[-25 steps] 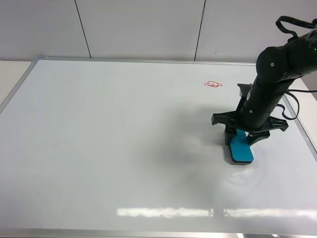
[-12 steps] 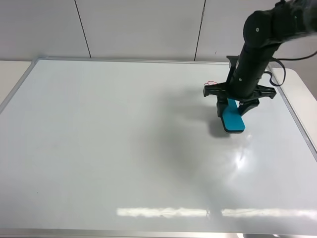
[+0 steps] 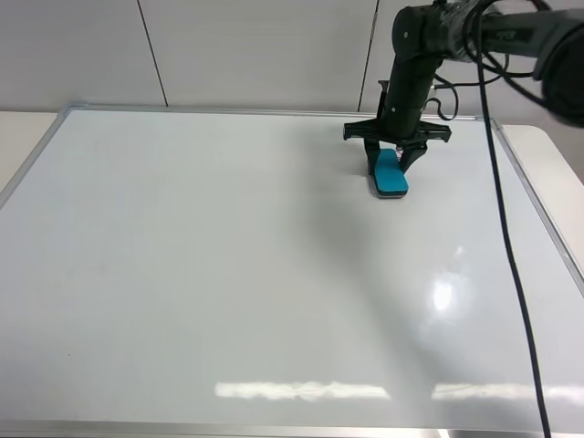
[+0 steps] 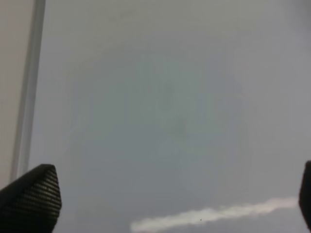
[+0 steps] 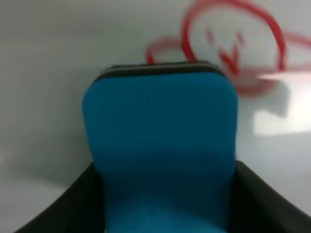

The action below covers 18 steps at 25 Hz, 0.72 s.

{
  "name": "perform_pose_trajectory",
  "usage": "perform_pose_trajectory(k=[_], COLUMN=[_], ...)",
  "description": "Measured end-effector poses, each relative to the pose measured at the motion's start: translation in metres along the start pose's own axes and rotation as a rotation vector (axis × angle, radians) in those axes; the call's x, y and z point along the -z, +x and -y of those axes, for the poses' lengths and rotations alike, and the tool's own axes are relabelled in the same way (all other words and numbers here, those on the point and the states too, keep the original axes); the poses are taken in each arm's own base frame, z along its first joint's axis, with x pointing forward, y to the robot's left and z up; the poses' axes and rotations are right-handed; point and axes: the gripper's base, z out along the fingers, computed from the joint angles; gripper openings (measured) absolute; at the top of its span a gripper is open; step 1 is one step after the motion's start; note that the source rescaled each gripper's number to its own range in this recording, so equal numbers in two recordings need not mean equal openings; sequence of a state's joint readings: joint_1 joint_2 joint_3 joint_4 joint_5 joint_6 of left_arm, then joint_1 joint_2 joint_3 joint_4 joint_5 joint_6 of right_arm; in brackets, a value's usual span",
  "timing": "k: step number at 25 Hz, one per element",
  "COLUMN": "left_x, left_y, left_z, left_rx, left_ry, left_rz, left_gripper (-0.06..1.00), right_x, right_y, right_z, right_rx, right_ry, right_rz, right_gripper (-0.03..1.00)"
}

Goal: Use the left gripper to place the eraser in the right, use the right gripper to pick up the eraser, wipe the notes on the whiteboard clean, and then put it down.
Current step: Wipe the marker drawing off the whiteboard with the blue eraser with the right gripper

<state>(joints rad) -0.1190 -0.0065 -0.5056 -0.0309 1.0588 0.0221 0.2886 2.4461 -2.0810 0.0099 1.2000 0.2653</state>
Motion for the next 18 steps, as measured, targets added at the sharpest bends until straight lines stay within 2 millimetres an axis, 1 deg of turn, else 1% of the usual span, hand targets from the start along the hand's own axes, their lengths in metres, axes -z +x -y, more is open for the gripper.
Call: perform_pose_trajectory(k=[2, 3, 5, 8, 13, 18], left_x=[0.000, 0.000, 0.000, 0.000, 0.000, 0.000], left_y=[0.000, 0.000, 0.000, 0.000, 0.000, 0.000], left_z=[0.000, 0.000, 0.000, 0.000, 0.000, 0.000], left_rx=[0.000, 0.000, 0.000, -0.001, -0.001, -0.001], left_ry=[0.000, 0.000, 0.000, -0.001, -0.002, -0.002], left_rz=[0.000, 0.000, 0.000, 0.000, 0.000, 0.000], left_gripper=[1.00, 1.00, 1.00, 1.00, 1.00, 1.00], right_x=[-0.004, -0.003, -0.005, -0.004, -0.003, -0.001], right_y=[-0.014, -0.019, -0.026, -0.031, -0.037, -0.042], right_z=[-0.002, -0.003, 0.000, 0.009, 0.032, 0.061], right_rx=[-0.011, -0.020, -0.047, -0.090, -0.146, -0.142], right_ry=[-0.024, -0.045, -0.085, -0.137, -0.163, -0.077], right_rz=[0.024, 0.039, 0.046, 0.040, 0.055, 0.084], right_gripper=[0.03, 0.03, 0.03, 0.03, 0.03, 0.03])
